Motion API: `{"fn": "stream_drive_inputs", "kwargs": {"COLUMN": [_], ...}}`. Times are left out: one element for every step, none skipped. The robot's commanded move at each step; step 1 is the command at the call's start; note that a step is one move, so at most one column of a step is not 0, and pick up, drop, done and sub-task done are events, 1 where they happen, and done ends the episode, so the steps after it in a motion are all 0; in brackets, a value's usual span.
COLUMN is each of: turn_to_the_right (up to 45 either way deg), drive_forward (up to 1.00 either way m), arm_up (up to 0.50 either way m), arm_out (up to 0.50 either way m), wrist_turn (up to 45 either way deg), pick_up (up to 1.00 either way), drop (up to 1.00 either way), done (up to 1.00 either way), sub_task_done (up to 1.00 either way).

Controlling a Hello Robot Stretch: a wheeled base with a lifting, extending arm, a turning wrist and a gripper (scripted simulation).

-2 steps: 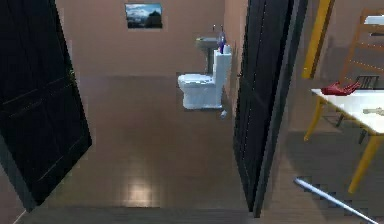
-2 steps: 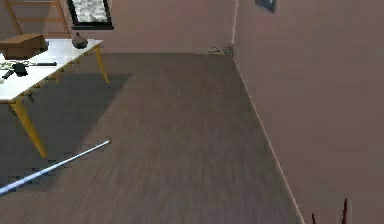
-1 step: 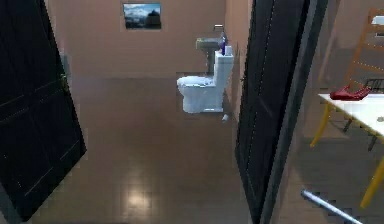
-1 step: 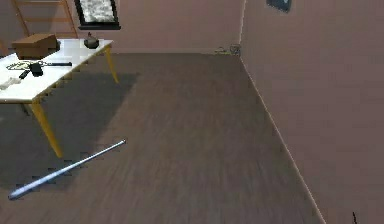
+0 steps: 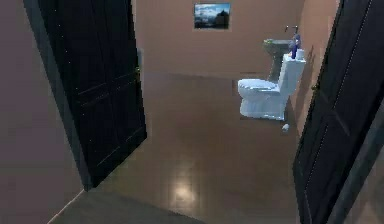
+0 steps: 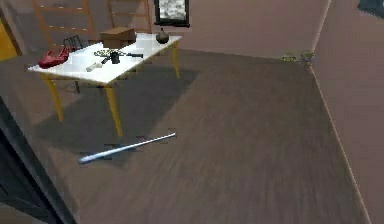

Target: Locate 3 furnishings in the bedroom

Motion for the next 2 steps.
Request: {"fn": "stream_drive_inputs", "kwargs": {"turn_to_the_right": [0.0,-45.0], "drive_forward": [0.25,0.0], "arm_up": [0.0,0.0], "arm_out": [0.0,0.0], "wrist_turn": [0.0,0.0], "pick_up": [0.0,0.0], "drop": [0.0,0.0], "done": [0.0,0.0], "sub_task_done": [0.0,0.0]}}
